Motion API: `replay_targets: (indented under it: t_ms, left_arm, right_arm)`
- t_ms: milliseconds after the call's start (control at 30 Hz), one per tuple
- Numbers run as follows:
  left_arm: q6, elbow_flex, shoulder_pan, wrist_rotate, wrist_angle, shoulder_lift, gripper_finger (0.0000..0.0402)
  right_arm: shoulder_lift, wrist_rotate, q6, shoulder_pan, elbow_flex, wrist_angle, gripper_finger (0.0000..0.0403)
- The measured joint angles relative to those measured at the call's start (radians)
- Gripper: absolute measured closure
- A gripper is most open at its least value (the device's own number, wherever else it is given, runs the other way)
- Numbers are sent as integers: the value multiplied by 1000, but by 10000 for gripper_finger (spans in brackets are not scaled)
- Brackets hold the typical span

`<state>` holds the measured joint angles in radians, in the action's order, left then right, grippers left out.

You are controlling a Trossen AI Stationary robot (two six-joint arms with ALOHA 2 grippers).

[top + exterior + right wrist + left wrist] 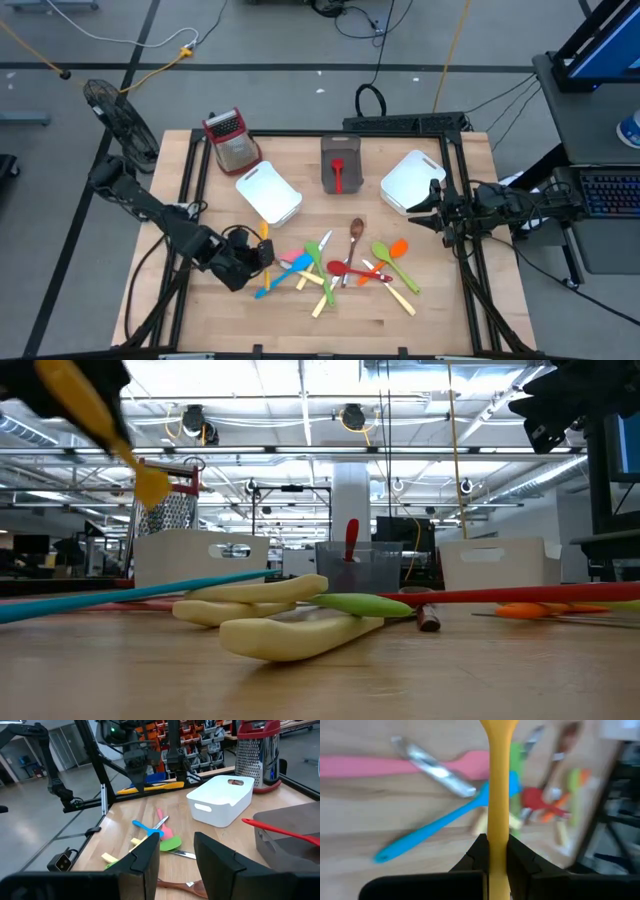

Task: Pick & Place Kitchen Items
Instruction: Put the yellow spatula into the black bin

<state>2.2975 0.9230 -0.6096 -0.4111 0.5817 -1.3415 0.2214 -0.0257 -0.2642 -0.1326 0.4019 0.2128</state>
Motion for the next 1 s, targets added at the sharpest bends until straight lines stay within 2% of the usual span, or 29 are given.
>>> replay_targets:
  t_ms: [167, 400, 700, 867, 1000]
  left_arm:
    - [-111, 0, 4, -150, -165, 1, 378]
    - [-356, 0, 58, -270, -434, 1, 378]
    - [-651, 1, 185, -256, -771, -24, 378]
    - [-718, 3, 245, -194, -878, -69, 378]
    - [-732, 43, 281, -149, -895, -120, 378]
  right_arm:
    - [0, 0, -9, 0, 0, -16, 289]
    - [1, 0, -11, 0, 0, -17, 289]
    - [0, 0, -11, 0, 0, -16, 289]
    - [2, 0, -11, 0, 0, -15, 289]
    - [2, 0, -11, 0, 0, -23, 289]
